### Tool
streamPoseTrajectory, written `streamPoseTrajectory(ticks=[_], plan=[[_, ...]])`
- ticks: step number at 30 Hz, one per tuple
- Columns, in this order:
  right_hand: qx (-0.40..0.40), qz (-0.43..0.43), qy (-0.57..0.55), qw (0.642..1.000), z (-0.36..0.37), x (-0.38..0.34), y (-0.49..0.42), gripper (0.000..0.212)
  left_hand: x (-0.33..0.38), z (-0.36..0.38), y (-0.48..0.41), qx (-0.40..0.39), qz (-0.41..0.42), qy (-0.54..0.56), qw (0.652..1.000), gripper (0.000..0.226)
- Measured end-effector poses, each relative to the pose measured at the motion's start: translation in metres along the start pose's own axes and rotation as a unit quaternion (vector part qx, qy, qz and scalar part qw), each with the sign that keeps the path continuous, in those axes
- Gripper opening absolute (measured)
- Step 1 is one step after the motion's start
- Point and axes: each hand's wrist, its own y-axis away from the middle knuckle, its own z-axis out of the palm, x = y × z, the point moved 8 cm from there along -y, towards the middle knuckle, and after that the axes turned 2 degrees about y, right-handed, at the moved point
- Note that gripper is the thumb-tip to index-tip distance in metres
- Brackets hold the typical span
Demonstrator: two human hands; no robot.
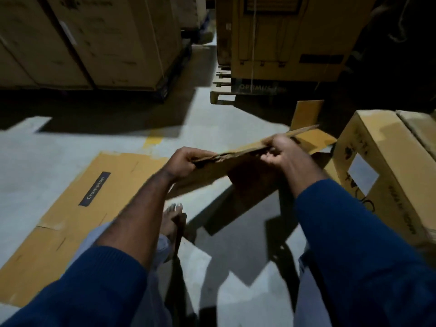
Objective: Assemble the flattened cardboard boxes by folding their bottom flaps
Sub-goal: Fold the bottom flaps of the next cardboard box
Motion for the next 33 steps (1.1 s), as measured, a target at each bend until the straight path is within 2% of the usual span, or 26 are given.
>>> streamPoseTrajectory(ticks=[1, 2, 4, 6, 8, 9, 10, 11, 13, 14, 15, 17, 20, 22, 24, 26, 30, 33], plan=[[0.022, 0.002, 0.007, 1.000, 0.000, 0.011, -0.002, 0.003, -0.004, 0.003, 0.003, -0.056, -0.050, -0.040, 0.996, 0.062], [0.034, 0.003, 0.015, 0.999, 0.002, 0.023, -0.006, 0.009, -0.006, 0.005, 0.010, -0.113, -0.094, -0.100, 0.984, 0.061], [0.033, -0.007, 0.006, 0.999, 0.011, 0.043, -0.013, 0.026, 0.000, 0.010, 0.025, -0.204, -0.146, -0.227, 0.941, 0.081], [0.024, -0.011, -0.019, 0.999, 0.025, 0.063, -0.020, 0.040, 0.020, 0.025, 0.036, -0.257, -0.175, -0.233, 0.921, 0.099], [0.013, -0.018, -0.046, 0.999, 0.039, 0.076, -0.023, 0.043, 0.039, 0.056, 0.039, -0.296, -0.172, -0.211, 0.916, 0.105], [0.010, -0.018, -0.057, 0.998, 0.045, 0.082, -0.023, 0.038, 0.043, 0.069, 0.037, -0.285, -0.163, -0.255, 0.909, 0.111], [0.005, -0.017, -0.060, 0.998, 0.051, 0.086, -0.020, 0.031, 0.043, 0.075, 0.032, -0.235, -0.156, -0.325, 0.903, 0.115], [-0.001, -0.020, -0.053, 0.998, 0.056, 0.090, -0.018, 0.024, 0.043, 0.076, 0.025, -0.154, -0.148, -0.396, 0.893, 0.110], [-0.017, -0.024, -0.002, 1.000, 0.060, 0.095, -0.012, 0.016, 0.050, 0.072, 0.016, 0.014, -0.134, -0.451, 0.882, 0.073], [-0.027, -0.022, 0.029, 0.999, 0.062, 0.096, -0.008, 0.014, 0.051, 0.070, 0.012, 0.058, -0.135, -0.451, 0.880, 0.054], [-0.040, -0.020, 0.048, 0.998, 0.063, 0.098, -0.006, 0.013, 0.050, 0.068, 0.009, 0.071, -0.139, -0.453, 0.878, 0.040], [-0.080, -0.002, 0.084, 0.993, 0.063, 0.101, -0.001, 0.019, 0.047, 0.063, 0.003, 0.066, -0.130, -0.478, 0.866, 0.025], [-0.102, 0.025, 0.188, 0.976, 0.052, 0.093, 0.005, 0.016, 0.040, 0.058, 0.002, 0.037, -0.110, -0.495, 0.861, 0.026], [-0.056, 0.033, 0.213, 0.975, 0.031, 0.083, 0.002, 0.031, 0.036, 0.047, 0.008, 0.033, -0.115, -0.500, 0.858, 0.027], [0.039, 0.029, 0.150, 0.988, -0.002, 0.069, -0.004, 0.045, 0.030, 0.031, 0.015, 0.051, -0.115, -0.515, 0.848, 0.025], [0.090, 0.042, 0.048, 0.994, -0.033, 0.064, -0.016, 0.059, 0.025, 0.015, 0.027, 0.061, -0.103, -0.524, 0.843, 0.022], [0.082, 0.063, -0.057, 0.993, -0.046, 0.075, -0.027, 0.077, 0.021, -0.016, 0.056, 0.069, -0.059, -0.520, 0.849, 0.030], [0.055, 0.014, -0.210, 0.976, -0.035, 0.064, -0.023, 0.093, 0.022, -0.028, 0.077, 0.074, 0.019, -0.532, 0.843, 0.036]])
